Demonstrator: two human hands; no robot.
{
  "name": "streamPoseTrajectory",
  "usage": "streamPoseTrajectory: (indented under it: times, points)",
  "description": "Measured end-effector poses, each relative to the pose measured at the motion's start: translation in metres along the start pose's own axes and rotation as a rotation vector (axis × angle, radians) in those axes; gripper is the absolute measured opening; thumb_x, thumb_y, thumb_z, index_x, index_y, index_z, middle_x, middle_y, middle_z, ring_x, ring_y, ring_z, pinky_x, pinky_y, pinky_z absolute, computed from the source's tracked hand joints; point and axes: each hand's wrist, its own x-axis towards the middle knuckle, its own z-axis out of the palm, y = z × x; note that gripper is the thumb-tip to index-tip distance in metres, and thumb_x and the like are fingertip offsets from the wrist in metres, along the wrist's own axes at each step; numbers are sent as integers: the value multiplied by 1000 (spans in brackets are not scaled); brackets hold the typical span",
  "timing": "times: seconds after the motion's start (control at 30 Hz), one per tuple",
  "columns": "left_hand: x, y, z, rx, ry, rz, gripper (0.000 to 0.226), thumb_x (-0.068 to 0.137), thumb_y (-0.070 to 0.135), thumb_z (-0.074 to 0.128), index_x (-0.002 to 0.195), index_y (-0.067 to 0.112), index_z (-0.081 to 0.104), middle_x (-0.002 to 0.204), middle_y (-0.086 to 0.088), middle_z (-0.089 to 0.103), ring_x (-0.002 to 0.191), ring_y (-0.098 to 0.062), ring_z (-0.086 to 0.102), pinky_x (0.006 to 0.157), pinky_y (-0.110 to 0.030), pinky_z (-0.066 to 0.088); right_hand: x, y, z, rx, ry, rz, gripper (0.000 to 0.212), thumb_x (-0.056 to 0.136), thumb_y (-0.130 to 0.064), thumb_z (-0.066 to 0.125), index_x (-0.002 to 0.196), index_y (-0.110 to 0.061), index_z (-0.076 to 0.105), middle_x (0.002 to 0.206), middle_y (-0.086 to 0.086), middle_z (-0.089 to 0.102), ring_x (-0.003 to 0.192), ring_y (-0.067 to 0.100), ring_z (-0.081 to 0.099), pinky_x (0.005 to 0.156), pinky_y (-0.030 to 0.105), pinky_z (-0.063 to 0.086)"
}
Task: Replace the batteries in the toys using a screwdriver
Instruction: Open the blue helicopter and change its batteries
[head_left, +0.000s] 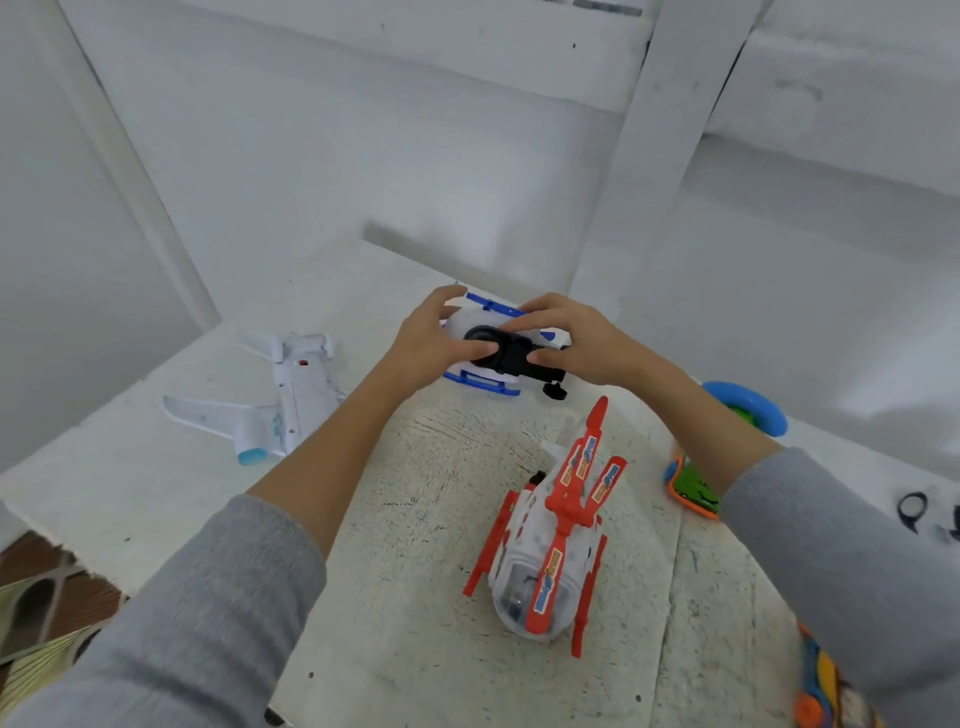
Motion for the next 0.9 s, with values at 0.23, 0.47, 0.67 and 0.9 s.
streamPoseTrajectory:
  times: [0.23,0.47,0.67,0.9]
  points:
    - [6,63,-30,-91,-36,126,63,76,21,80,130,25,47,124,-3,59,108,-17,60,86,-31,54,-15,-28,-29,62,193,-32,49,87,-10,61,131,-27,49,117,3,46,105,15,44,88,17,32]
    - [-14,133,-49,-73,-109,299,61,79,21,77,132,23,47,118,-1,65,97,-9,65,70,-16,51,-45,-67,-62,106,312,-61,54,89,-20,59,135,-36,36,126,2,32,118,18,35,98,29,36]
    - [-46,179,-44,-82,-109,475,60,79,21,78,131,22,48,117,1,65,99,-4,63,69,-11,48,-89,-96,-75,319,403,-139,59,91,-15,55,139,-40,29,138,-7,37,119,15,48,87,27,52]
    - [-95,204,-4,-173,-95,729,50,91,25,64,136,28,42,135,6,48,122,-1,48,91,-13,45,-154,-112,-73,501,645,-157,64,91,-5,53,144,-28,24,145,-1,33,124,19,47,88,39,54]
